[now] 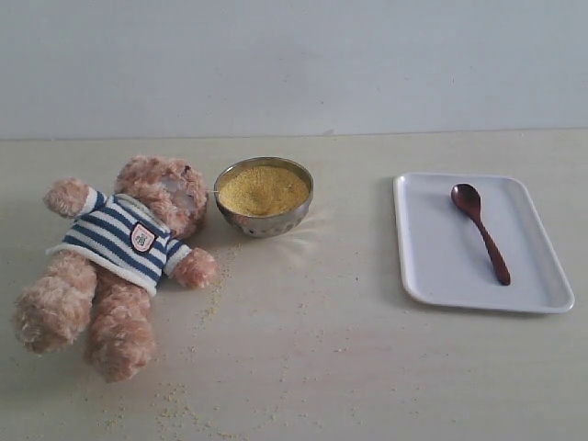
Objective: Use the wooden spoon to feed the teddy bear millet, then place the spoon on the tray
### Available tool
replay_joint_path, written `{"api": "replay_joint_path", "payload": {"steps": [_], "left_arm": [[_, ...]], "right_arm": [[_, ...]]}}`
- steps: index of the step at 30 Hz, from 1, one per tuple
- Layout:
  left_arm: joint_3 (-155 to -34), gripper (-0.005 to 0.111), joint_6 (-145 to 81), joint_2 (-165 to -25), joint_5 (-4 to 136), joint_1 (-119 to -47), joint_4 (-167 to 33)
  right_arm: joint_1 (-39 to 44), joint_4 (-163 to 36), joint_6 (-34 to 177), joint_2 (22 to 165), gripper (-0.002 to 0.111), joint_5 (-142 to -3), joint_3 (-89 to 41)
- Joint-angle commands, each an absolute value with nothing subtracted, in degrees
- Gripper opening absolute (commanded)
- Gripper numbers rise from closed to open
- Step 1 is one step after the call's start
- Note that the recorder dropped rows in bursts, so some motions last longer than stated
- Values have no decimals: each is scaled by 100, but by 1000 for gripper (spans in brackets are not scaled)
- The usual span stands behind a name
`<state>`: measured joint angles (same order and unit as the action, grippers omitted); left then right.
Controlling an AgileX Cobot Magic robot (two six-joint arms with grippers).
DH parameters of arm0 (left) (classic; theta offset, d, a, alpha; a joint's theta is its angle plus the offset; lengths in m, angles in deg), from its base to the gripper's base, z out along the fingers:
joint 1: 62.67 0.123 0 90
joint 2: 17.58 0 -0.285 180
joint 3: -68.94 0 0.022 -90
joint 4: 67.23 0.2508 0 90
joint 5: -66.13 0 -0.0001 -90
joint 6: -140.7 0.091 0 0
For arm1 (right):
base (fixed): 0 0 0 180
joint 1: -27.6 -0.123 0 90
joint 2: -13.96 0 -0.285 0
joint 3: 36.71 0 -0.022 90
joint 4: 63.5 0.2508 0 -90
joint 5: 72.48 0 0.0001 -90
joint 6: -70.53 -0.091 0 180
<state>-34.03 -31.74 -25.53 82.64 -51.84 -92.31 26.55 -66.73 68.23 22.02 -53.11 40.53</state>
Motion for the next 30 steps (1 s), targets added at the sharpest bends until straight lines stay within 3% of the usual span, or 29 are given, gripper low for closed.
{"api": "replay_joint_path", "payload": {"steps": [1, 20, 22, 25, 30], "left_arm": [[-3384, 5, -3219, -2536, 8240, -5180, -9191], [-3384, 5, -3219, -2536, 8240, -5180, -9179], [-3384, 5, -3246, -2536, 8252, -5206, -8415], [-3384, 5, -3618, -2536, 8523, -5508, -7035], [-3384, 5, -3730, -2536, 8669, -6371, -6857]], "right_arm": [[2702, -6628, 7053, 2174, 0, -5401, 4050], [2702, -6628, 7053, 2174, 0, -5401, 4050], [2702, -6628, 7053, 2174, 0, -5401, 4050], [2702, -6628, 7053, 2174, 0, -5401, 4050], [2702, -6628, 7053, 2174, 0, -5401, 4050]]}}
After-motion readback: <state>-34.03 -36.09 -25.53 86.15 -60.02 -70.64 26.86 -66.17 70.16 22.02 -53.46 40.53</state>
